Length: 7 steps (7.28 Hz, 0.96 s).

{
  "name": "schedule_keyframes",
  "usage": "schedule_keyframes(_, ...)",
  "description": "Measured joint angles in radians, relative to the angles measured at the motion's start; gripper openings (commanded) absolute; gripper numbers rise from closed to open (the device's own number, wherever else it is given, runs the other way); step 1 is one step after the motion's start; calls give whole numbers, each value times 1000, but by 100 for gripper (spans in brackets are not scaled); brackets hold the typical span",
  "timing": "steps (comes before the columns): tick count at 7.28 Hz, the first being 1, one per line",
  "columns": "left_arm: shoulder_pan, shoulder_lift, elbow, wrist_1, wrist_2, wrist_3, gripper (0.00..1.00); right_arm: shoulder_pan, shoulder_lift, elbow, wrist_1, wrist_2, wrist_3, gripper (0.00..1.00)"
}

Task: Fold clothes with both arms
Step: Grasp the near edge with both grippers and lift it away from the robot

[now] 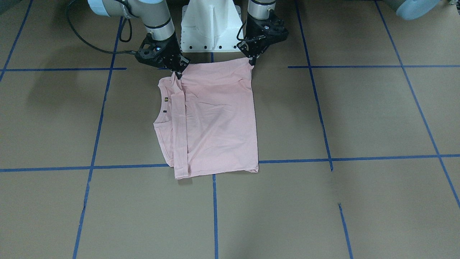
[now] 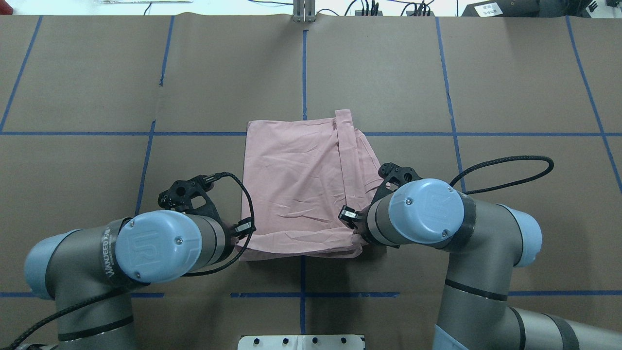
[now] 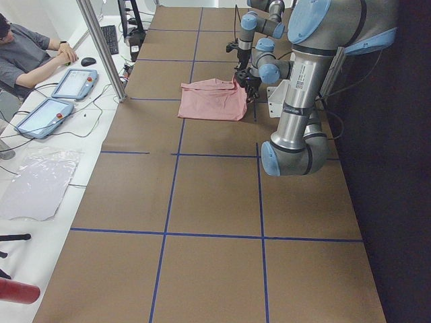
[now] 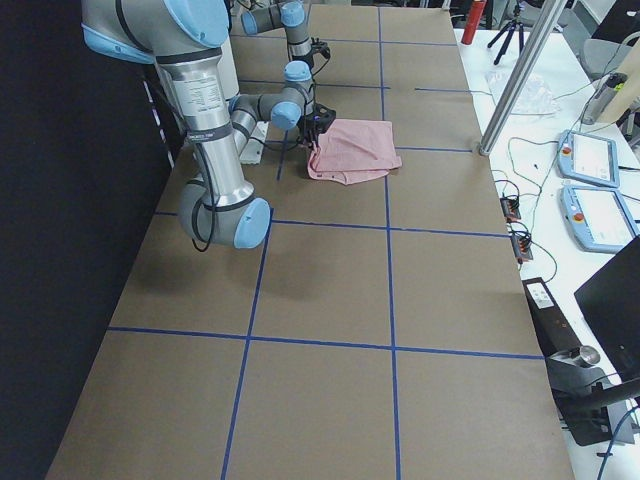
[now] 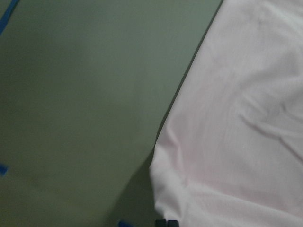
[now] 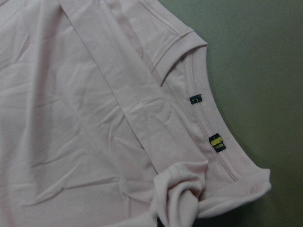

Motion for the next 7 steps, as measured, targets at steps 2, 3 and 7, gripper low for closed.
schedule_keyframes(2,-38,-1,42,-67,0,-1,0,32,24,-44,24,-1,-7,0)
schedule_keyframes(3,-62,-6,52,-76,0,0,0,65,53,-81,27,-1,-9,0)
schedule_keyframes(7,-257,-149,401,-306,-1,33,99,257,316,-551,185,1,-51,99)
